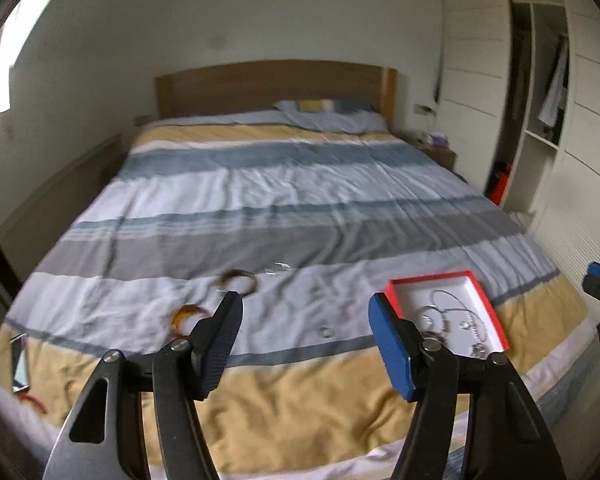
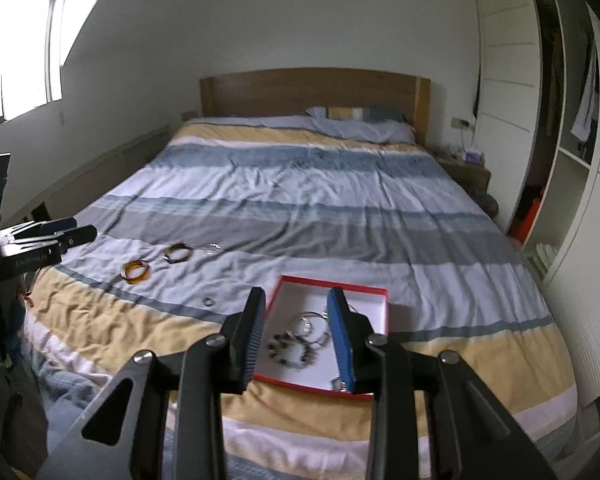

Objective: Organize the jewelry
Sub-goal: 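Withdraw both tools away from the box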

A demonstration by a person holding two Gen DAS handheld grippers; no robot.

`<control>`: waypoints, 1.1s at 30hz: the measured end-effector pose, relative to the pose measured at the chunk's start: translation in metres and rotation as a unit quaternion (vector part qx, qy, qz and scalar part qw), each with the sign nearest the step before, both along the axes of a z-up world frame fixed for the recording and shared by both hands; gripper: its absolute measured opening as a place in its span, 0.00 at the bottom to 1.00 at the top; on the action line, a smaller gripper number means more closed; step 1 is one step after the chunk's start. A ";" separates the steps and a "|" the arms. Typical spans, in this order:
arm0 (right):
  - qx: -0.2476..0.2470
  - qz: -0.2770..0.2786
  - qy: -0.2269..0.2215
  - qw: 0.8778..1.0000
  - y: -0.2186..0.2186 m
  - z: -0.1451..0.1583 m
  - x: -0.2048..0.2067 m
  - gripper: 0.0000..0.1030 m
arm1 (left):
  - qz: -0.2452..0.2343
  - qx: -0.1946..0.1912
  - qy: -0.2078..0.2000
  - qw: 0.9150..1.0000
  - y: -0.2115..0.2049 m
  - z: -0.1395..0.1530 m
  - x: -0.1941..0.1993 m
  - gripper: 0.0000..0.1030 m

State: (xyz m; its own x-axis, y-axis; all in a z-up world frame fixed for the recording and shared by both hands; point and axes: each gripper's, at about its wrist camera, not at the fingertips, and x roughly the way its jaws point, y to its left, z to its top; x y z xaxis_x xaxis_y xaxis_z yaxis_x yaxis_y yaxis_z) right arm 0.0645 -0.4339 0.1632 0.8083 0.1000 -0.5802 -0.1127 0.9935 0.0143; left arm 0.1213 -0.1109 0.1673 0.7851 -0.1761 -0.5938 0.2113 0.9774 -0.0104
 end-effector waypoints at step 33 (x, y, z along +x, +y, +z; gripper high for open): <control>0.034 0.042 0.007 0.999 0.113 -0.012 -0.008 0.38 | 0.139 -0.034 -0.015 0.990 0.169 -0.010 -0.030 0.74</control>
State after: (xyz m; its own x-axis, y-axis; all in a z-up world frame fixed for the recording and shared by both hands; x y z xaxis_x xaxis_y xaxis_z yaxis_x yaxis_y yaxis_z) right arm 0.0562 -0.3208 0.1507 0.7875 0.2057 -0.5810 -0.1940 0.9775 0.0832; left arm 0.0918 0.0585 0.1572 0.8264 0.0091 -0.5631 -0.0634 0.9950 -0.0769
